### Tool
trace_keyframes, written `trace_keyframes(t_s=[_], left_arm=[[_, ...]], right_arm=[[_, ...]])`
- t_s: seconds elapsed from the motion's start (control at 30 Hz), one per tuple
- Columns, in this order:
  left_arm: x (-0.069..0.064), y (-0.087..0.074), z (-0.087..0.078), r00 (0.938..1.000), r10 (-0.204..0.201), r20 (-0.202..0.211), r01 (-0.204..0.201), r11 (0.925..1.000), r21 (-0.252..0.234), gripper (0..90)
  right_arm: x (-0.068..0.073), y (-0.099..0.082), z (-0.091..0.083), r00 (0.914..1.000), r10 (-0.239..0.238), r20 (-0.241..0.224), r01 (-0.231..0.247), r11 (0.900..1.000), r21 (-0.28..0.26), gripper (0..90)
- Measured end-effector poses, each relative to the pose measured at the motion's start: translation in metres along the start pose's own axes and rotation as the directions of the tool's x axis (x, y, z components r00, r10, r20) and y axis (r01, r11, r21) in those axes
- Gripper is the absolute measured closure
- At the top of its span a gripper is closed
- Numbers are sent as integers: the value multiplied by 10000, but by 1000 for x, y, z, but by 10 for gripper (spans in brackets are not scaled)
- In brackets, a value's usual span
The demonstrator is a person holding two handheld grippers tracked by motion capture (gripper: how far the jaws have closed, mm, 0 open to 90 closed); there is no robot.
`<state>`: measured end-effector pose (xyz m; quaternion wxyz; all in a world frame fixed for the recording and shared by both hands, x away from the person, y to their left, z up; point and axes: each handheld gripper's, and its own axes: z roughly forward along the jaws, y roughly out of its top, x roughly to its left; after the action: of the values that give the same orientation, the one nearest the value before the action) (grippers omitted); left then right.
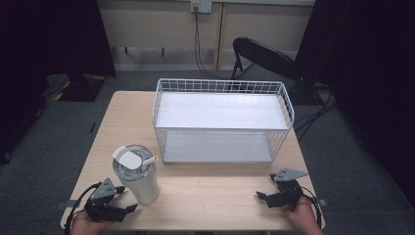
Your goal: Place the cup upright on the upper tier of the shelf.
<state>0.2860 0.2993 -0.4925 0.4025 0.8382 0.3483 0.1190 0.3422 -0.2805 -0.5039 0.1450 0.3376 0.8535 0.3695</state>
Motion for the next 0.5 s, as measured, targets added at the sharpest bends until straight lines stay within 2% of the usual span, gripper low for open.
trace_keyframes(t_s=[0.07,0.13,0.17,0.23,0.33,0.47,0.5], left_arm=[[-1,3,-6,9999,-154,0,154,9990,-409,161],[-3,6,-11,10000,-7,-78,3,9986,-538,165],[-4,10,-14,9998,-172,51,176,9969,-760,166],[-4,12,-15,9999,-162,27,164,9969,-770,166],[-8,19,-17,9999,117,-54,-120,9984,-557,166],[-11,28,-21,9997,212,82,-206,9970,-748,166],[-12,31,-22,9991,408,95,-400,9962,-775,164]], right_arm=[[0,0,0,10000,-1,-1,1,10000,1,98],[0,0,0,10000,4,-6,-4,10000,0,98],[0,0,0,10000,3,-5,-3,10000,0,98],[0,0,0,10000,5,-6,-5,10000,-2,98],[0,0,0,10000,2,-6,-2,10000,-2,98],[0,0,0,10000,2,-5,-2,10000,-1,98],[0,0,0,10000,2,-5,-2,10000,-1,98]])
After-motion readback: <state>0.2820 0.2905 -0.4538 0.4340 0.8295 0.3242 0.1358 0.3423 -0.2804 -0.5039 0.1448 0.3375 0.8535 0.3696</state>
